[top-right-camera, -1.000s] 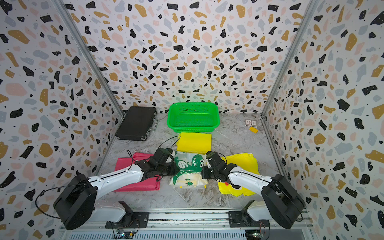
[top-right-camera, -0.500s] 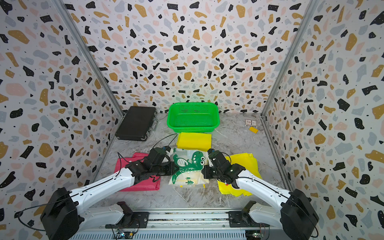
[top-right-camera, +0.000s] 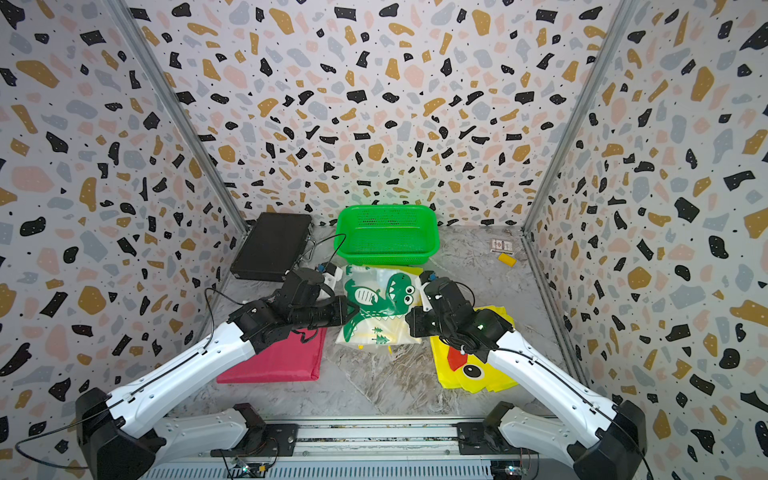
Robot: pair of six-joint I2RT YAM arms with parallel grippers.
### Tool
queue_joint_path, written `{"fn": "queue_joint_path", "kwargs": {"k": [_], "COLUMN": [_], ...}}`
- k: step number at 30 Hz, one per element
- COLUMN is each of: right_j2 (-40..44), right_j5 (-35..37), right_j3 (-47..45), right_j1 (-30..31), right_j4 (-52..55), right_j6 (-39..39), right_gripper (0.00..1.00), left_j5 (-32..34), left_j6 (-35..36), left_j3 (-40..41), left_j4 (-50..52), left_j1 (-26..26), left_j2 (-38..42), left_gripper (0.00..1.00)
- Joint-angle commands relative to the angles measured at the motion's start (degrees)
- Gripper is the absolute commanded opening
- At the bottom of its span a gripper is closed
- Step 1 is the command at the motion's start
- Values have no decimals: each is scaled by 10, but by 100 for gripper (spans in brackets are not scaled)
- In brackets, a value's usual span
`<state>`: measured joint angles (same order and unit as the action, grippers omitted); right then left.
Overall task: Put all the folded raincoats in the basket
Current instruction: Pick up the raincoat from the center of the board, then place the raincoat in the basket.
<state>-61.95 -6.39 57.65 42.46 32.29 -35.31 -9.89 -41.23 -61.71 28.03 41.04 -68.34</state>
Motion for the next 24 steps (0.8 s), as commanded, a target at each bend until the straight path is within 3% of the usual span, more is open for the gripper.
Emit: {"fn": "queue_joint_path", "kwargs": {"k": [1,11,18,24], "right_j2": [-22,-115,-215,-327], "right_j5": [-18,-120,-184,-234], "right_j3": [58,185,284,377], "right_j1": [-9,-131,-207,-240], "right_j4": [30,30,9,-22], "right_j6": [42,90,115,117], "right_gripper": [0,0,0,0], "left_j5": [-1,-13,-102,-173], "left_j6": [17,33,12,-6], "left_j3": [-66,-263,-337,-443], "left_j4": [-45,-69,-208,-247], "left_j1": [3,-23,-90,-147], "left_j2": [-36,-186,-283,-400], "left_gripper": [1,4,5,6]}}
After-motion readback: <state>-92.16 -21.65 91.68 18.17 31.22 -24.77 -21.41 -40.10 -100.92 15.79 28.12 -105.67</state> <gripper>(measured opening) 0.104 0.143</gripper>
